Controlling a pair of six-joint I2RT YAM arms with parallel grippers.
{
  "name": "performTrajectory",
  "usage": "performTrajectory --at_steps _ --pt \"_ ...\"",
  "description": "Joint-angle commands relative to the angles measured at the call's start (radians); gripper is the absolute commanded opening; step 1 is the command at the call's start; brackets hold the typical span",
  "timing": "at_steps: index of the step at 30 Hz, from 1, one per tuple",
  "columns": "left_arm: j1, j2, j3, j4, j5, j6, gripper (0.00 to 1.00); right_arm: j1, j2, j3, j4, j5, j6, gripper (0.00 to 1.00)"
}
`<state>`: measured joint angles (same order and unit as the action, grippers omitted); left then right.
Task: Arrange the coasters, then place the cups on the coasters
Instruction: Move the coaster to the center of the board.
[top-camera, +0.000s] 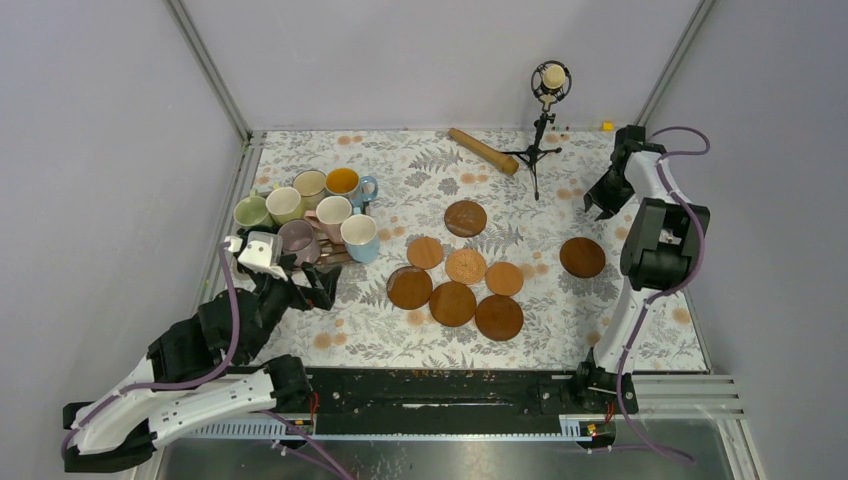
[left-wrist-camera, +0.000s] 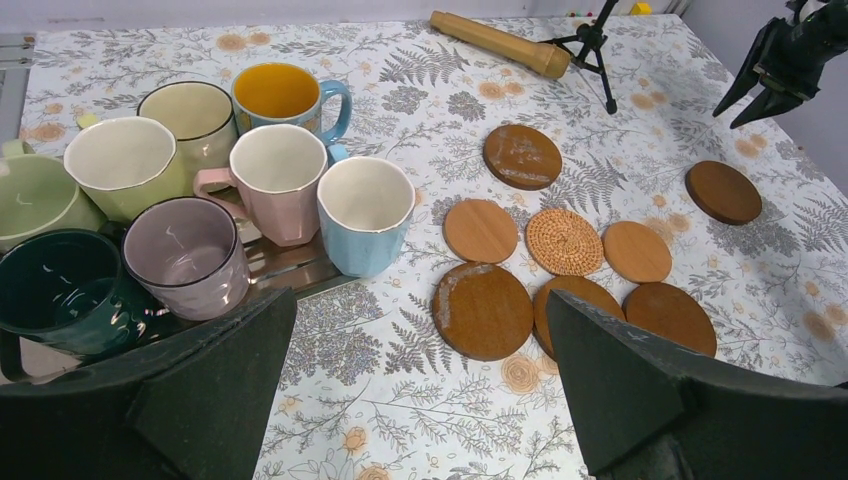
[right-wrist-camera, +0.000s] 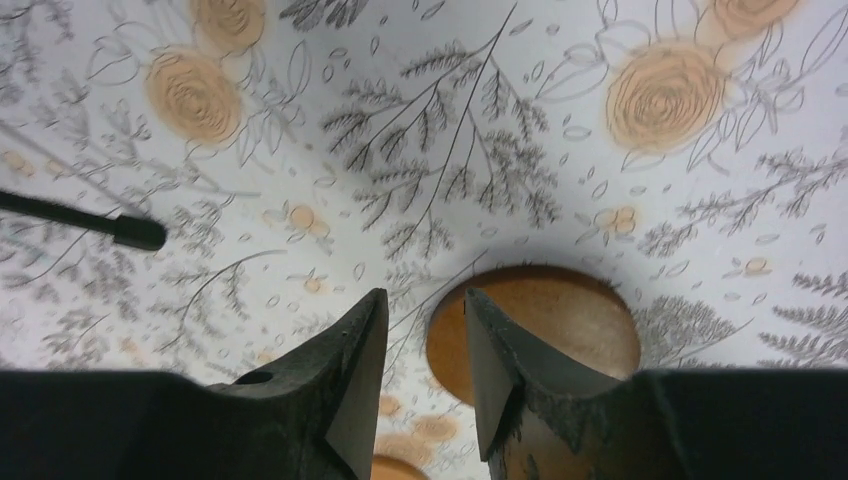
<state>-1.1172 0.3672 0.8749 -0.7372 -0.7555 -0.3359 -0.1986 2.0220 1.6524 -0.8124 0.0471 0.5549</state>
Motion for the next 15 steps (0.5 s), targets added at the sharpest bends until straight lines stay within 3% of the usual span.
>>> performTrajectory --at_steps 1,8,15 --pt "0.003 -0.007 -0.001 0.057 0.006 0.018 0.99 0.000 0.068 0.052 -0.014 0.066 -0.063 0.42" --pt "0.003 0.012 -0.001 0.057 0.020 0.020 0.99 0.019 0.083 0.059 -0.045 0.194 -0.328 0.43" --pt "0.003 0.010 -0.005 0.064 0.030 0.021 0.99 0.046 0.099 0.036 -0.044 0.224 -0.399 0.43"
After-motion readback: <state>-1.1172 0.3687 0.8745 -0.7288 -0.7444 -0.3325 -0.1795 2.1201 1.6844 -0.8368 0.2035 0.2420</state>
